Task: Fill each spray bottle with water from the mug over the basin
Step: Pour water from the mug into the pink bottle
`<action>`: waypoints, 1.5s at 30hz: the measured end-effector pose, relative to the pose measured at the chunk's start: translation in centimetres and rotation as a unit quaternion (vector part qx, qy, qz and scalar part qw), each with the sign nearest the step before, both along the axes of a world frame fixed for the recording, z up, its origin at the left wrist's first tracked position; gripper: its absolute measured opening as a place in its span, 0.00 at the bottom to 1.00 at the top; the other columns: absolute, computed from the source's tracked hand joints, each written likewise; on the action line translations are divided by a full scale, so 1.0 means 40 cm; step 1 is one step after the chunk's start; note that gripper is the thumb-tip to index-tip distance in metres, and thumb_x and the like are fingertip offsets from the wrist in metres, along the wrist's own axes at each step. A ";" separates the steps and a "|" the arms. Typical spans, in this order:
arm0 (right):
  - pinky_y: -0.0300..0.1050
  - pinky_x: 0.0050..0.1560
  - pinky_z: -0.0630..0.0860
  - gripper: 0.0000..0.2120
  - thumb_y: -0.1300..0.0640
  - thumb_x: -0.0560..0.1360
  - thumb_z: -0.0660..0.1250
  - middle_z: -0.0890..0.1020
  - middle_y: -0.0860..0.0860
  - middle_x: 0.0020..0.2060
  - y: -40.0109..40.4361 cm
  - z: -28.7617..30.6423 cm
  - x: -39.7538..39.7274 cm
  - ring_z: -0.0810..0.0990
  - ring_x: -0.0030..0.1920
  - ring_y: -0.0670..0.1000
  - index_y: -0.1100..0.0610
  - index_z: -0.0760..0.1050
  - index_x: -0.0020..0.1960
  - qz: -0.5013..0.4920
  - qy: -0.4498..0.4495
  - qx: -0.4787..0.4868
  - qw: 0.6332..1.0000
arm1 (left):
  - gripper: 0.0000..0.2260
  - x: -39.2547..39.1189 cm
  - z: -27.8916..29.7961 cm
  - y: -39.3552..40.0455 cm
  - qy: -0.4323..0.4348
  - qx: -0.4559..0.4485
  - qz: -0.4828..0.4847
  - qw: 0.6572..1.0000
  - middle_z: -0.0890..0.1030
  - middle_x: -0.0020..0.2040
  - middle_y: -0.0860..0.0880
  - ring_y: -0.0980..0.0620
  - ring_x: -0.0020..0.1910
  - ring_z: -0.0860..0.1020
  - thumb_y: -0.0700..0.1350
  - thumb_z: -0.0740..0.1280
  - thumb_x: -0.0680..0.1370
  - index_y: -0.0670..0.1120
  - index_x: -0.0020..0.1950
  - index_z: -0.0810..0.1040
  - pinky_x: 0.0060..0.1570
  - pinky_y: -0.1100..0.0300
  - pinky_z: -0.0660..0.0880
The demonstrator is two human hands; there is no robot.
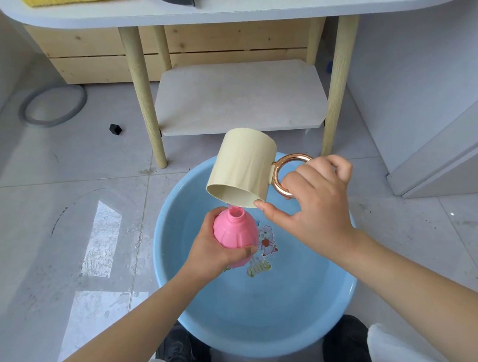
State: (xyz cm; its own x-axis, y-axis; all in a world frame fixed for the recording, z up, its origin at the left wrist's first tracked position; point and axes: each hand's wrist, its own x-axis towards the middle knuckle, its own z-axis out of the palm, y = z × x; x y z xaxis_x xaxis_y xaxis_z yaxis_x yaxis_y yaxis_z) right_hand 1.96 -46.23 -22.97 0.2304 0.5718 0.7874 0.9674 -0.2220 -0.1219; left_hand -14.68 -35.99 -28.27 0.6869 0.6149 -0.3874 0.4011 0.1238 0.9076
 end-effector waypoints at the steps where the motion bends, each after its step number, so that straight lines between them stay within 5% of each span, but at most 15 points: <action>1: 0.48 0.50 0.61 0.23 0.42 0.71 0.69 0.69 0.50 0.27 0.000 0.001 0.000 0.67 0.37 0.52 0.58 0.67 0.30 0.002 -0.004 0.002 1.000 | 0.33 0.000 -0.001 0.000 -0.001 -0.001 0.000 1.000 0.74 0.54 0.56 0.53 0.49 0.77 0.46 0.79 0.58 0.61 0.57 0.67 0.32 0.68 0.75; 22: 0.48 0.53 0.61 0.22 0.42 0.70 0.71 0.70 0.50 0.28 0.005 0.006 -0.001 0.67 0.39 0.52 0.57 0.68 0.31 0.023 -0.029 0.010 0.999 | 0.36 -0.001 -0.005 0.001 0.004 0.011 0.005 1.000 0.74 0.56 0.55 0.52 0.52 0.76 0.49 0.79 0.58 0.61 0.61 0.67 0.34 0.67 0.76; 26: 0.46 0.52 0.58 0.22 0.41 0.70 0.69 0.70 0.48 0.28 0.005 0.008 -0.006 0.69 0.38 0.52 0.56 0.67 0.31 0.004 0.042 -0.001 0.999 | 0.35 0.000 0.001 0.000 -0.001 0.006 0.007 1.000 0.75 0.56 0.55 0.53 0.52 0.77 0.48 0.79 0.58 0.61 0.60 0.67 0.34 0.66 0.77; 30: 0.42 0.49 0.54 0.19 0.38 0.68 0.66 0.71 0.44 0.28 0.008 -0.016 0.020 0.70 0.37 0.51 0.50 0.63 0.33 -0.059 0.127 -0.067 0.988 | 0.34 -0.005 0.006 0.000 0.000 0.002 0.011 1.000 0.75 0.55 0.56 0.54 0.50 0.77 0.46 0.79 0.59 0.60 0.59 0.67 0.33 0.67 0.76; 41: 0.50 0.54 0.61 0.19 0.48 0.54 0.81 0.77 0.50 0.27 -0.041 -0.185 0.073 0.77 0.36 0.55 0.58 0.74 0.29 -0.084 0.002 -0.360 0.929 | 0.33 -0.020 0.018 0.001 0.004 -0.005 0.024 1.000 0.74 0.55 0.53 0.62 0.41 0.79 0.35 0.78 0.65 0.54 0.62 0.67 0.29 0.70 0.74; 45: 0.49 0.51 0.61 0.21 0.48 0.51 0.82 0.74 0.50 0.24 -0.051 -0.213 0.063 0.75 0.32 0.54 0.58 0.73 0.26 -0.058 0.010 -0.404 0.913 | 0.33 -0.020 0.018 0.000 0.004 -0.007 0.023 1.000 0.74 0.55 0.54 0.57 0.45 0.77 0.36 0.78 0.65 0.55 0.62 0.67 0.29 0.70 0.74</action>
